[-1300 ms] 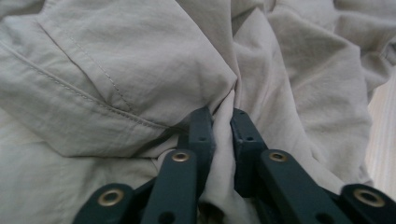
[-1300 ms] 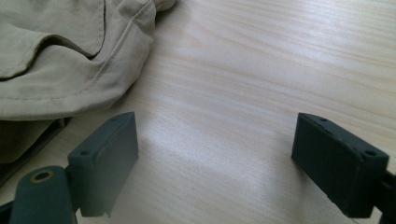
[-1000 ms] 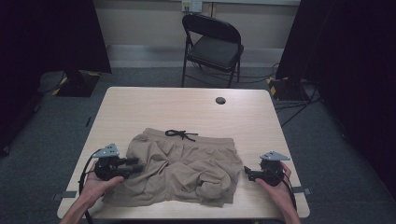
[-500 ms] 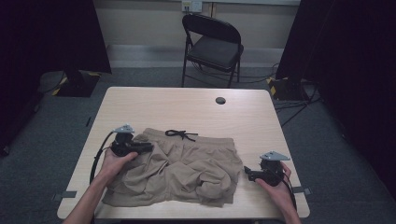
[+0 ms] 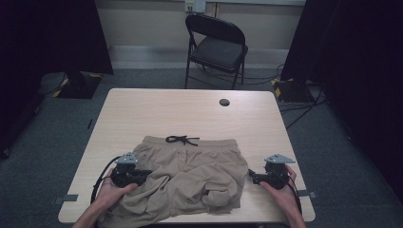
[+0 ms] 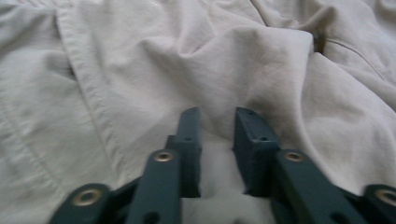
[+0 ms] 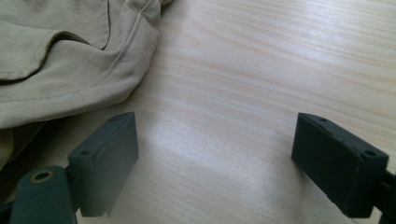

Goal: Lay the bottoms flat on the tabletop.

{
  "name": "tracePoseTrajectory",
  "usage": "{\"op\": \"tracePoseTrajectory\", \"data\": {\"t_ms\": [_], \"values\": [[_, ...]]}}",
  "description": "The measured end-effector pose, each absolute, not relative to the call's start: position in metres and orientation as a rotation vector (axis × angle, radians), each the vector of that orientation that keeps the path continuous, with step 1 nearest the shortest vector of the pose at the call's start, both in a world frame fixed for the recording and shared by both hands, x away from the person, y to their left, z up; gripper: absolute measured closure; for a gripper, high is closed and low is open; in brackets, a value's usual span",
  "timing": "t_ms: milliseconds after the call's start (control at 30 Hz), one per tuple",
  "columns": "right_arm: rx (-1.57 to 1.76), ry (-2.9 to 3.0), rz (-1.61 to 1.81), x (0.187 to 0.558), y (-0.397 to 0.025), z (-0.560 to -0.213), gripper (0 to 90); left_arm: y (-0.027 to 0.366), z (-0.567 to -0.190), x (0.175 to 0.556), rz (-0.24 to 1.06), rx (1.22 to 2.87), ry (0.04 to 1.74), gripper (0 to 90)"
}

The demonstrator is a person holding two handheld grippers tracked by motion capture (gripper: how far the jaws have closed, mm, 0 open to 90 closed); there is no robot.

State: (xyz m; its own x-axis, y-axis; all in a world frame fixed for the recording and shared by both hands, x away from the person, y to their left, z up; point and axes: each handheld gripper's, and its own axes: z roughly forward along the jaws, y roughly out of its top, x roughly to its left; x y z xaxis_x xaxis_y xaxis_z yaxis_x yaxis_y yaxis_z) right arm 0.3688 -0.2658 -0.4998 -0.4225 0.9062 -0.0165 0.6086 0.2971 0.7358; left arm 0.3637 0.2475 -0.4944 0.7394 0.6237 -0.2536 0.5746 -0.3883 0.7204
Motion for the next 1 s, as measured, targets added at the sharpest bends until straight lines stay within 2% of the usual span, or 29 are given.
{"op": "tracePoseTrajectory", "data": {"t_ms": [67, 133, 167, 267, 400, 567, 833, 933, 1000], "values": [[1.351, 2.140, 0.926, 0.369, -0.266, -0.500, 14.4, 0.252, -0.491, 0.367, 0.065, 2.068, 0.916, 63.8], [1.347, 2.142, 0.928, 0.369, -0.265, -0.499, 14.8, 0.257, -0.487, 0.370, 0.066, 2.040, 0.920, 63.1], [1.364, 2.160, 0.921, 0.371, -0.265, -0.496, 21.7, 0.264, -0.478, 0.373, 0.085, 1.999, 0.932, 62.1], [1.374, 2.140, 0.961, 0.375, -0.264, -0.486, 21.9, 0.279, -0.464, 0.383, 0.132, 1.937, 0.956, 61.9], [1.337, 2.128, 1.027, 0.384, -0.255, -0.468, 26.6, 0.296, -0.457, 0.405, 0.184, 1.892, 1.029, 60.1], [1.313, 2.160, 1.102, 0.406, -0.235, -0.459, 30.4, 0.303, -0.467, 0.428, 0.185, 1.886, 1.112, 52.8], [1.326, 2.272, 1.066, 0.429, -0.213, -0.483, 31.3, 0.304, -0.491, 0.432, 0.179, 1.914, 1.180, 43.0], [1.342, 2.267, 1.049, 0.430, -0.211, -0.487, 38.9, 0.302, -0.496, 0.432, 0.178, 1.923, 1.169, 44.1], [1.327, 2.264, 1.048, 0.429, -0.210, -0.487, 47.0, 0.299, -0.496, 0.432, 0.171, 1.924, 1.167, 49.9]]}}
